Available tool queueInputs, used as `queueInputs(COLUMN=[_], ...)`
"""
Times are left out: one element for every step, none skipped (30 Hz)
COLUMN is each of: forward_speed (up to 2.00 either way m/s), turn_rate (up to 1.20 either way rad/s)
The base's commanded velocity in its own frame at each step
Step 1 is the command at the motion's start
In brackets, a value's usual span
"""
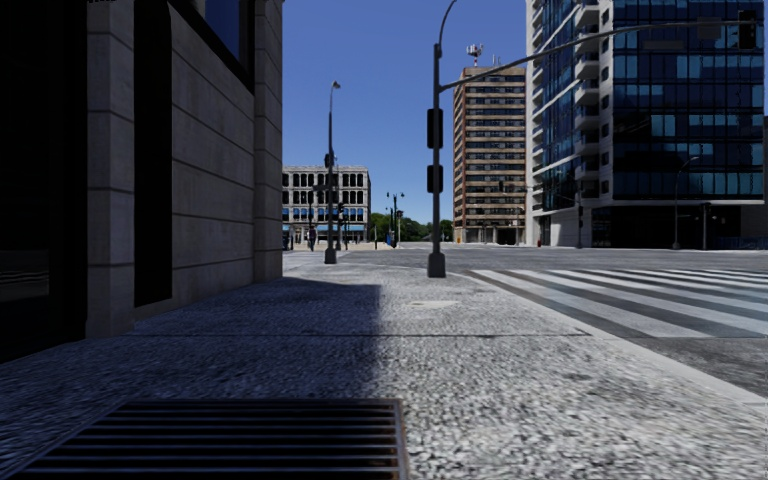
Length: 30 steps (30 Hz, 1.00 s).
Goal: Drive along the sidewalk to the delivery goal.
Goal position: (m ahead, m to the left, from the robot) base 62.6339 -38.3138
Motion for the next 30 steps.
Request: queueInputs(forward_speed=[2.0, 2.0, 2.0, 2.0, 2.0, 2.0, 2.0, 2.0, 2.0, 2.0, 2.0, 2.0, 2.0, 2.0, 2.0, 2.0, 2.0, 2.0, 2.0, 2.0, 2.0, 1.97, 1.79, 1.68, 1.62, 1.62, 1.58, 1.58, 1.57, 1.57], turn_rate=[0.0, 0.0, 0.0, 0.0, 0.0, 0.0, 0.0, 0.0, 0.0, 0.0, 0.0, 0.0, 0.0, 0.0, -0.05, -0.05, -0.16, -0.21, -0.26, -0.29, -0.29, -0.34, -0.35, -0.38, -0.4, -0.4, -0.41, -0.42, -0.61, -0.61])
